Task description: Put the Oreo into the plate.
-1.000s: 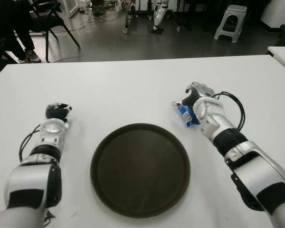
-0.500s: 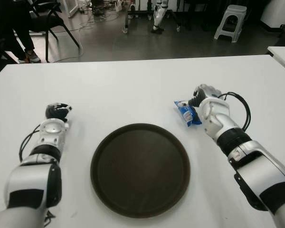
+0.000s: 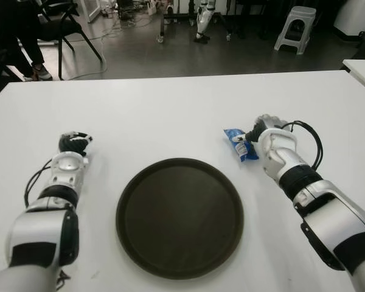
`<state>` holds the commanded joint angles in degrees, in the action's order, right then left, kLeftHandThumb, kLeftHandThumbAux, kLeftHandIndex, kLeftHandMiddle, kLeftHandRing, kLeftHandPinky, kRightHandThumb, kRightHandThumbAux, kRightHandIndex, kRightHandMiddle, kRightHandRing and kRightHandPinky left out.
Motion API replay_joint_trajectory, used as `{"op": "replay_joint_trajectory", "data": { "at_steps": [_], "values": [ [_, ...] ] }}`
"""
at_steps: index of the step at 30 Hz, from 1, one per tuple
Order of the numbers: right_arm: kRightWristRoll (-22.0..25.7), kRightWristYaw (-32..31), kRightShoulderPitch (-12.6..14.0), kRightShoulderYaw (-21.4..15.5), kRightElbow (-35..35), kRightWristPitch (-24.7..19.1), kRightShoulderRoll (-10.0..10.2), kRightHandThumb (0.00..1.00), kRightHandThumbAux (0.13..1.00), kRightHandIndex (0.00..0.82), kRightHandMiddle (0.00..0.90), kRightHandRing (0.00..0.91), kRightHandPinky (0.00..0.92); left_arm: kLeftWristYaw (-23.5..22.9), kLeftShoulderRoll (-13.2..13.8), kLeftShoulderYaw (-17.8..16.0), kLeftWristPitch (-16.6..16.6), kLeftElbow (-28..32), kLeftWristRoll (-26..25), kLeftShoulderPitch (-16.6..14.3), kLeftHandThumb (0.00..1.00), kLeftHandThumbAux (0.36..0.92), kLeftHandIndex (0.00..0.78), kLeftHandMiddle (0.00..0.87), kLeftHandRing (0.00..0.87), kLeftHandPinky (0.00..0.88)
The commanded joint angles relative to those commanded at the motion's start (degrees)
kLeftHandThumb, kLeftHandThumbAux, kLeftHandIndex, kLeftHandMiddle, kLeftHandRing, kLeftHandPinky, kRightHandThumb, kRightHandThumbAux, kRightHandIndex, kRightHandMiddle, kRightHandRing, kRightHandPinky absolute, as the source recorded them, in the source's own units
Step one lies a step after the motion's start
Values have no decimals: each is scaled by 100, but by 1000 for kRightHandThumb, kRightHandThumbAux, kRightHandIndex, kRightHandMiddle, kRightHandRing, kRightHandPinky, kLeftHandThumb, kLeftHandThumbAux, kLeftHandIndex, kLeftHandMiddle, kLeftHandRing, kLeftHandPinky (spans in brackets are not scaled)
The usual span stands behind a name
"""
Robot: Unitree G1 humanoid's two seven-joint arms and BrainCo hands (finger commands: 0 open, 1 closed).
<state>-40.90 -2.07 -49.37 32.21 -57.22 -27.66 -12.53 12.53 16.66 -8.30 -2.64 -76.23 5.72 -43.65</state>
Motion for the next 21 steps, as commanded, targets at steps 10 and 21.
{"op": "replay_joint_trajectory", "data": {
  "at_steps": [10,21],
  "values": [
    [14,-54,-31,74,-99,18,30,0,361,434,0,0,0,-65,-3,-31,-48,8,-9,0,692,718,412,187,234,239],
    [51,-214,-17,109,10,80,33,0,376,442,0,0,0,-36,-16,-45,-26,6,-20,-8,692,719,414,202,245,257]
  ]
}}
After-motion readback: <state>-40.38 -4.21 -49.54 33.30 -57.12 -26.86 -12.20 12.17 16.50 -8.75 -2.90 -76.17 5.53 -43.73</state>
